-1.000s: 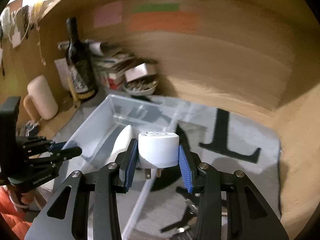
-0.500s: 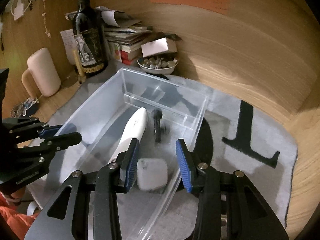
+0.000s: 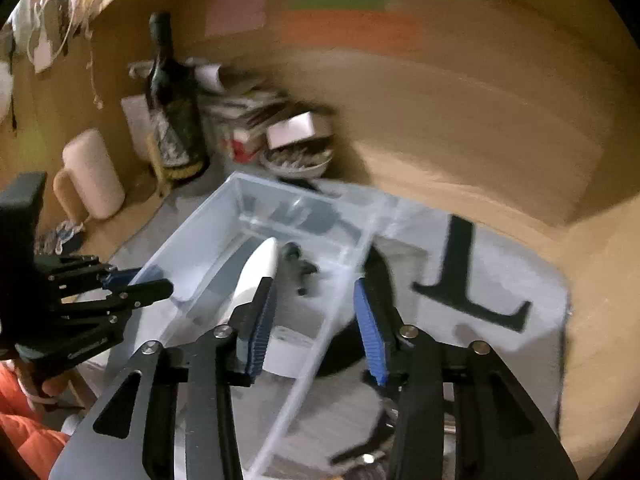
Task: Organize rigid objects
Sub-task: 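Place the white plug adapter into the clear box and open the right tool, then grasp the black-and-gold cylinder beside the keys with the right tool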
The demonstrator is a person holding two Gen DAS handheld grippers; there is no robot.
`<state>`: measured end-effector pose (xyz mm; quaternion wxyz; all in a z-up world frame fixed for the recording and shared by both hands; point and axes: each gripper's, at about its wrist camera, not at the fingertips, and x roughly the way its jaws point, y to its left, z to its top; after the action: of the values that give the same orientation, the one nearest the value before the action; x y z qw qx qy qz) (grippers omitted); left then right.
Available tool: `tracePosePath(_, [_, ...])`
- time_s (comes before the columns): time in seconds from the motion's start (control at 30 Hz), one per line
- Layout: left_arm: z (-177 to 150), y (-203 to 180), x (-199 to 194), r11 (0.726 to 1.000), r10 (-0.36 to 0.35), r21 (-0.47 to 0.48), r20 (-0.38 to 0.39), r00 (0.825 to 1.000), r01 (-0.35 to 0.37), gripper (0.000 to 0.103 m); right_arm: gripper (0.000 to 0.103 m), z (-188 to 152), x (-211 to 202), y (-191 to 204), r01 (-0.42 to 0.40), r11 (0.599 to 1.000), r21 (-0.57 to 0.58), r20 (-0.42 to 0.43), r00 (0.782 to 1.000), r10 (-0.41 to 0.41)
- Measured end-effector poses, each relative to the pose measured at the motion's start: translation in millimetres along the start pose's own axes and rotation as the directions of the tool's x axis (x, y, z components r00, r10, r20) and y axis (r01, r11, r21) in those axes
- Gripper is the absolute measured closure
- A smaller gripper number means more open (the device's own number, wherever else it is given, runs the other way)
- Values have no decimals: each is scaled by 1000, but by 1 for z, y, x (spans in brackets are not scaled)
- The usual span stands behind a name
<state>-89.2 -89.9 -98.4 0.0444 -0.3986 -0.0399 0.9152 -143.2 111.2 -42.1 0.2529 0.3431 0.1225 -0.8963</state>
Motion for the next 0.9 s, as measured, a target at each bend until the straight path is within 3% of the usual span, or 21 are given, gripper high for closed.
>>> tracePosePath(0.23, [0,0,0,1000,-1,-1,0,1000,1,87,52,-17,-36,-42,129,987,99,49,990,-135])
tracePosePath(0.47, [0,-1,0,1000,0,2,0,1000,0,87,50,-57,-43,-77,242,948,205,-48,970,-237])
tracePosePath(0.7, [-1,1,2,1000,6,12,-10,1000,-6,87,51,-100,-28,-89,246,920,304,-146,967,-210])
tracePosePath(0.9, [-3,3,2,1000,3,10,-10,1000,-3,87,51,-125,-16,-89,244,915,322,-223,959,-177])
